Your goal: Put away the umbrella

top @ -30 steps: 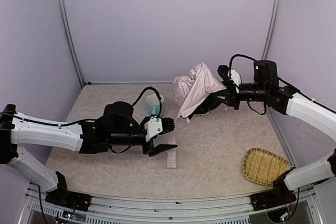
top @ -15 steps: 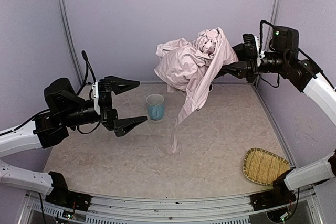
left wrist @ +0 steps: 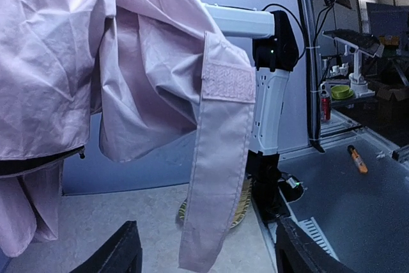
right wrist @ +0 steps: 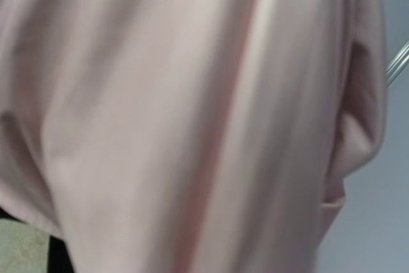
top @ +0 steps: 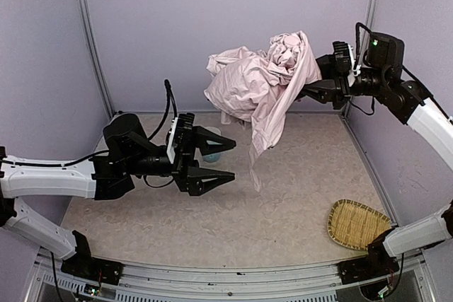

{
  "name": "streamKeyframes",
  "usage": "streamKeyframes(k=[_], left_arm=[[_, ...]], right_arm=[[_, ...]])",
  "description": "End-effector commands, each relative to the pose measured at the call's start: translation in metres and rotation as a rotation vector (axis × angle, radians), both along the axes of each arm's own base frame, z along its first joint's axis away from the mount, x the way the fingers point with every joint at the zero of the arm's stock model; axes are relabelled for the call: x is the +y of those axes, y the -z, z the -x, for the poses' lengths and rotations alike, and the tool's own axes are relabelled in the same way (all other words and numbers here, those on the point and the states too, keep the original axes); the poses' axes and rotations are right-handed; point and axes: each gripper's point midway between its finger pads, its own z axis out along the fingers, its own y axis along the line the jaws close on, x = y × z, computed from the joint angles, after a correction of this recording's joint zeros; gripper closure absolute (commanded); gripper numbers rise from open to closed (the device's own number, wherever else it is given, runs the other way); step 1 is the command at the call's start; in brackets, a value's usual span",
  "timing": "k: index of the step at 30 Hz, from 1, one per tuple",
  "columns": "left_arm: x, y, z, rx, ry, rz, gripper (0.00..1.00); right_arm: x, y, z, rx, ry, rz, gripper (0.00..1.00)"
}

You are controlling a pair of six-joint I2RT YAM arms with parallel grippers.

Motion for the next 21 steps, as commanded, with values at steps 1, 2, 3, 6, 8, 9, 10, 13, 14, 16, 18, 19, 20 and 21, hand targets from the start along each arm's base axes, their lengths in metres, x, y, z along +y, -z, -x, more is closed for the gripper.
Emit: streamKeyframes(k=[1,2,3,6,8,9,10,13,14,16,18,19,20,21], left_arm=[[-0.012,-0.027,-0.012,0.023,-0.026,0.084,0.2],[-0.015,-0.025,-0.008,0.017,0.002,0.088,0.16],[-0.019,-0.022,-0.003,0.014,0.032,0.088,0.13],[-0.031,-0.008,0.005,0.006,0.095,0.06,0.1],[-0.038,0.001,0.009,0.01,0.143,0.038,0.11],[-0.043,0.005,0.009,0.015,0.152,0.031,0.12],[-0.046,0.006,0.008,0.019,0.155,0.029,0.14],[-0.049,0.004,0.009,0.013,0.179,0.038,0.29],[-0.047,0.003,0.012,0.004,0.196,0.046,0.34],[-0.039,0.002,0.02,-0.02,0.229,0.059,0.42],[-0.031,0.006,0.027,-0.045,0.235,0.063,0.59],[-0.027,0.007,0.026,-0.051,0.214,0.066,0.74],[-0.023,0.01,0.024,-0.05,0.182,0.065,0.89],[-0.018,0.011,0.021,-0.053,0.141,0.069,0.99]], right_arm=[[0.002,-0.009,0.004,-0.026,-0.017,-0.022,1.0],[0.003,-0.008,0.003,-0.024,-0.013,-0.018,0.99],[0.003,-0.006,0.002,-0.021,-0.008,-0.015,1.0],[0.004,-0.001,-0.002,-0.016,0.003,-0.005,1.0],[0.004,0.0,-0.003,-0.017,0.009,-0.003,0.99],[0.004,0.001,-0.003,-0.016,0.009,-0.001,1.0],[0.005,0.002,-0.003,-0.016,0.008,-0.001,1.0],[0.005,0.003,-0.004,-0.012,0.011,0.002,1.0],[0.005,0.004,-0.005,-0.01,0.013,0.004,1.0],[0.004,0.006,-0.005,-0.011,0.023,0.01,0.99],[0.003,0.008,-0.006,-0.013,0.036,0.018,1.0],[0.002,0.01,-0.006,-0.016,0.045,0.022,1.0],[0.002,0.012,-0.008,-0.018,0.059,0.028,1.0],[0.001,0.015,-0.011,-0.015,0.076,0.035,1.0]])
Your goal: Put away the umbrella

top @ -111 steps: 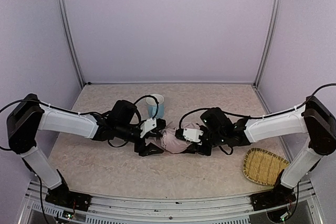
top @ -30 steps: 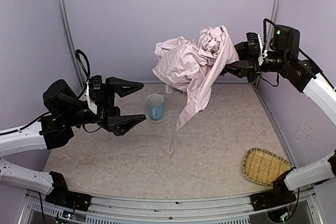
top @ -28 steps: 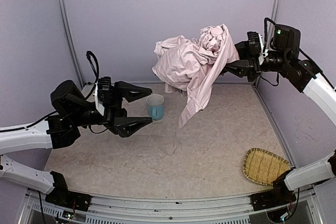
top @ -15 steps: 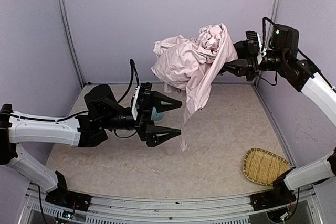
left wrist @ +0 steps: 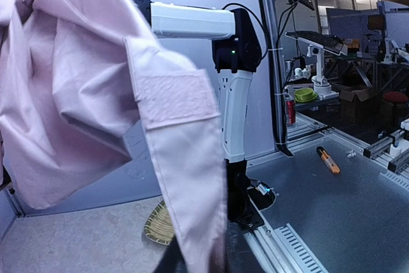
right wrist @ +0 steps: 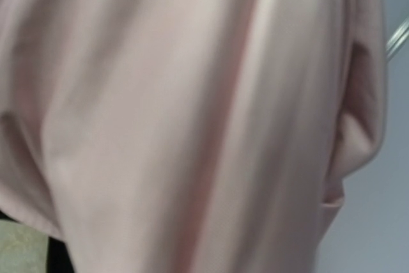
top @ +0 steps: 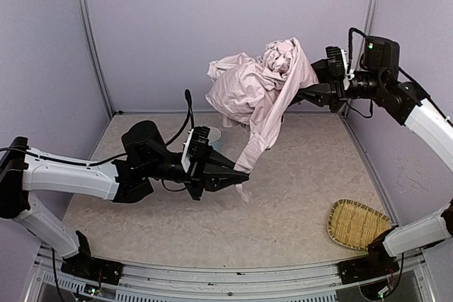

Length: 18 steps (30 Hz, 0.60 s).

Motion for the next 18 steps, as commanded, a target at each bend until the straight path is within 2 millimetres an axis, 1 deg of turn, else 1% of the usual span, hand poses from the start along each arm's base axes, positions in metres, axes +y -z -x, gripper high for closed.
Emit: streamKeyframes(k=[1,3,5,7,10,11,14,16,18], left_arm=[[0.024,-0.009,0.003,-0.068,-0.078,0.063,1.0],[0.031,-0.003,-0.006,-0.082,-0.161,0.046,1.0],[0.033,0.01,-0.023,-0.109,-0.287,-0.012,1.0],[0.036,0.033,-0.044,-0.133,-0.408,-0.101,1.0],[0.041,0.069,-0.072,-0.198,-0.548,-0.203,1.0],[0.041,0.082,-0.083,-0.21,-0.577,-0.238,1.0],[0.039,0.106,-0.118,-0.232,-0.628,-0.299,1.0],[0.037,0.116,-0.145,-0.237,-0.666,-0.319,1.0],[0.035,0.119,-0.17,-0.259,-0.705,-0.305,1.0]], right_arm=[[-0.002,0.004,-0.006,-0.024,0.063,0.015,1.0],[-0.003,0.008,-0.015,-0.013,0.106,0.026,1.0],[-0.003,0.006,-0.023,-0.004,0.143,0.025,1.0],[-0.002,0.001,-0.029,0.009,0.163,0.015,1.0],[0.003,-0.001,-0.028,0.05,0.131,0.008,1.0],[0.007,0.002,-0.024,0.062,0.115,0.013,1.0],[0.019,0.012,-0.01,0.086,0.081,0.042,1.0],[0.028,0.021,0.007,0.097,0.045,0.065,1.0],[0.033,0.032,0.027,0.117,0.008,0.086,1.0]])
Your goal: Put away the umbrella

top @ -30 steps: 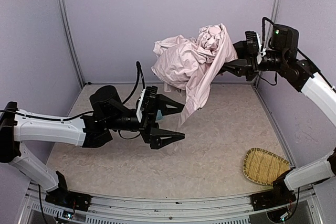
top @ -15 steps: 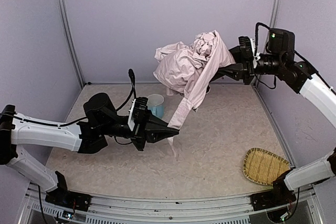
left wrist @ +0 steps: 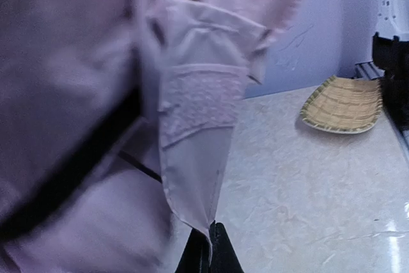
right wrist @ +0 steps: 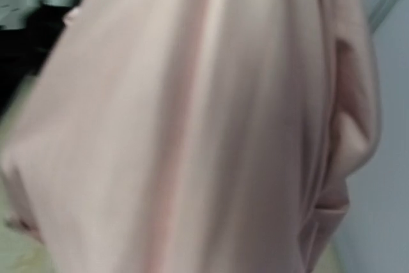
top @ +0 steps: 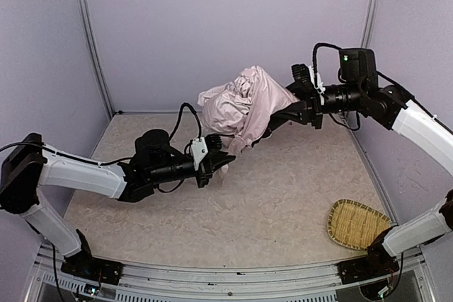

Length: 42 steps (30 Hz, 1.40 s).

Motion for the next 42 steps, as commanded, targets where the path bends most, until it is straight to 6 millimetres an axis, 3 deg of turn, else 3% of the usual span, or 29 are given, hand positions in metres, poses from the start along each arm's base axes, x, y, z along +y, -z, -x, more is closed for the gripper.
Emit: streamKeyframes(k=[1,4,11,14,20,25,30,35,39,42], left_arm=[[0.004,0.032,-0.061,-0.058,-0.135,-0.084,1.0],[-0.005,0.035,-0.085,-0.084,-0.145,-0.055,1.0],[-0.033,0.063,-0.11,-0.132,-0.091,-0.066,1.0],[-0.036,0.066,-0.114,-0.138,-0.062,-0.057,1.0],[-0.036,0.082,-0.118,-0.178,-0.043,-0.12,1.0],[-0.036,0.096,-0.125,-0.228,-0.059,-0.188,1.0],[-0.04,0.098,-0.131,-0.3,-0.109,-0.206,1.0],[-0.048,0.081,-0.132,-0.432,-0.196,-0.175,1.0],[-0.043,0.062,-0.153,-0.47,-0.334,-0.112,1.0],[-0.042,0.063,-0.181,-0.422,-0.454,-0.115,1.0]], right_arm=[[0.01,-0.008,0.052,-0.005,-0.098,-0.023,1.0],[0.016,0.024,0.074,0.063,-0.099,0.023,1.0],[0.035,0.135,0.135,0.107,-0.13,0.245,1.0],[0.031,0.184,0.144,0.118,-0.113,0.379,1.0],[0.012,0.277,0.139,0.146,-0.058,0.618,1.0],[0.0,0.33,0.145,0.196,-0.062,0.754,1.0],[-0.012,0.366,0.146,0.223,-0.052,0.868,1.0],[-0.016,0.38,0.145,0.245,-0.04,0.922,1.0],[-0.02,0.387,0.15,0.301,-0.039,0.965,1.0],[-0.021,0.392,0.155,0.355,-0.041,0.984,1.0]])
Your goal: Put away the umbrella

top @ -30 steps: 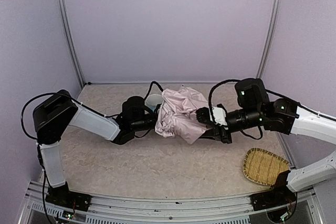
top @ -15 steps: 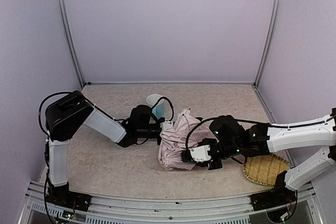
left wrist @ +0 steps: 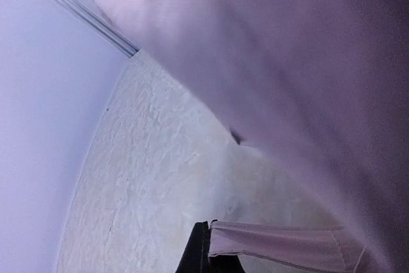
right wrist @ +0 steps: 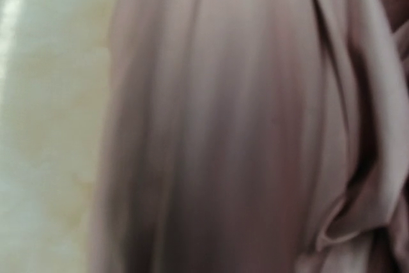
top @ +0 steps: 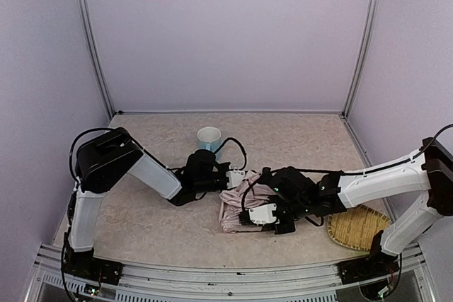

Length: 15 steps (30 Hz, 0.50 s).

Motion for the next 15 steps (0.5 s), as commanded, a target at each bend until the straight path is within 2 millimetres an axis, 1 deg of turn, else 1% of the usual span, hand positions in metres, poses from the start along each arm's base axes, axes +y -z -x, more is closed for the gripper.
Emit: streamKeyframes(k=[1,2,3,5,6,8,10,12,13,14,15], left_arm=[[0.018,-0.102,-0.096,-0.225,-0.4,0.259,1.0],[0.02,-0.097,-0.101,-0.208,-0.429,0.253,0.97],[0.022,-0.095,-0.104,-0.196,-0.448,0.253,0.91],[0.025,-0.095,-0.106,-0.173,-0.481,0.266,0.68],[0.027,-0.098,-0.108,-0.152,-0.495,0.275,0.63],[0.03,-0.108,-0.117,-0.102,-0.53,0.304,0.48],[0.032,-0.123,-0.127,-0.063,-0.555,0.335,0.42],[0.029,-0.141,-0.126,-0.063,-0.55,0.362,0.38],[0.027,-0.15,-0.121,-0.074,-0.533,0.369,0.37],[0.026,-0.167,-0.112,-0.095,-0.508,0.389,0.36],[0.028,-0.178,-0.101,-0.102,-0.488,0.408,0.34]], right_arm=[[-0.035,0.044,0.069,0.318,-0.065,0.184,1.0],[-0.037,0.047,0.069,0.327,-0.053,0.195,1.0],[-0.04,0.05,0.069,0.336,-0.04,0.209,1.0],[-0.047,0.055,0.063,0.339,0.002,0.243,1.0],[-0.05,0.056,0.06,0.34,0.023,0.254,1.0],[-0.052,0.056,0.055,0.36,0.046,0.254,1.0],[-0.051,0.053,0.052,0.375,0.058,0.244,1.0],[-0.052,0.052,0.046,0.38,0.079,0.242,1.0],[-0.054,0.052,0.044,0.387,0.089,0.245,1.0],[-0.054,0.051,0.042,0.394,0.1,0.242,1.0],[-0.053,0.049,0.04,0.407,0.109,0.234,1.0]])
